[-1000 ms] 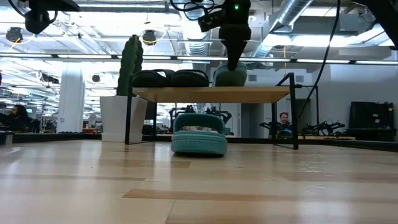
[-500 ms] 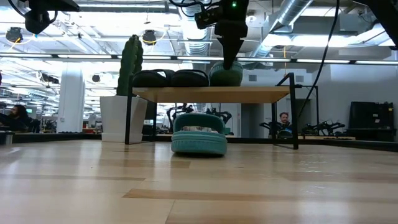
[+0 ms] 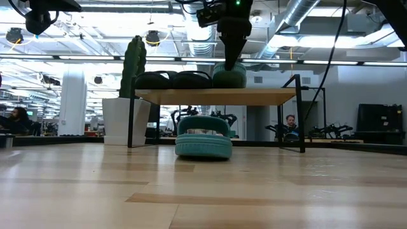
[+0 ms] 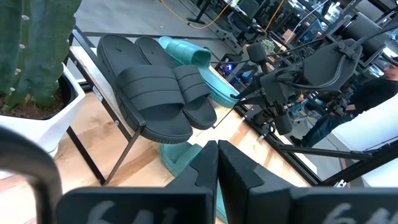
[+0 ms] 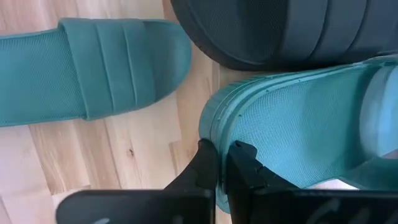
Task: Pick and place slides into the shelf
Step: Put the right blue slides on the shelf, then put the blue slides on the shelf
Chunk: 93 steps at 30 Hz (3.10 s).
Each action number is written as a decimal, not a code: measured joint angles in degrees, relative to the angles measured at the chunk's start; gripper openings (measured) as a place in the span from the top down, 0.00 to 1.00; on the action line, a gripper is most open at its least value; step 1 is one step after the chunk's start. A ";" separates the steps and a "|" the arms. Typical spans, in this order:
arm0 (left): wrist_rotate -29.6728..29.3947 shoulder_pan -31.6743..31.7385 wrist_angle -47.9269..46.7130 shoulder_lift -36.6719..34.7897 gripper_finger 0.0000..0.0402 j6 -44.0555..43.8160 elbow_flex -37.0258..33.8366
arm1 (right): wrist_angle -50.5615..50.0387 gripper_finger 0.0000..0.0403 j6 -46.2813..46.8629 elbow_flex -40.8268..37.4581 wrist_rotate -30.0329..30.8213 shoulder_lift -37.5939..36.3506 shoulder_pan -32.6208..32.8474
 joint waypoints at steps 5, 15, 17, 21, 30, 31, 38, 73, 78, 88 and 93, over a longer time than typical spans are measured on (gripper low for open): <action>0.01 -0.01 0.00 0.00 1.00 0.00 0.00 | 0.10 1.00 -0.11 0.00 -0.62 0.00 -0.12; 0.00 -0.01 0.00 -0.01 1.00 0.00 0.00 | 0.12 0.94 -0.13 0.00 -0.79 0.00 -0.12; 0.01 0.00 0.00 0.00 1.00 0.00 0.00 | 0.12 0.93 -0.13 0.00 -1.25 0.00 -0.12; -0.01 -0.01 0.00 0.00 1.00 0.00 0.00 | 0.09 0.93 -0.17 0.00 -3.69 0.00 -0.12; -0.01 -0.01 0.00 0.00 1.00 -0.02 0.00 | -0.18 0.85 -0.15 0.00 -4.32 0.00 -0.10; 0.00 -0.01 0.00 0.00 1.00 0.00 0.00 | -0.10 0.84 -0.15 0.00 -4.36 0.00 -0.12; 0.00 0.00 0.00 -0.01 1.00 0.00 0.00 | 1.47 0.77 -0.15 0.00 -5.43 -0.02 -0.12; 0.01 0.01 -0.07 0.00 1.00 0.00 0.00 | 22.50 0.65 2.94 -17.90 -11.39 -0.07 17.00; -0.01 0.01 -0.02 -0.02 1.00 0.00 0.02 | 26.11 0.66 4.05 -24.11 -11.60 -0.04 16.84; -0.01 -0.01 0.00 -0.01 1.00 0.00 0.02 | 33.98 0.66 3.38 -27.82 -18.94 -0.04 17.24; -0.01 0.01 0.02 0.00 1.00 0.00 0.02 | 37.76 0.66 2.96 -27.82 -20.60 -0.04 17.76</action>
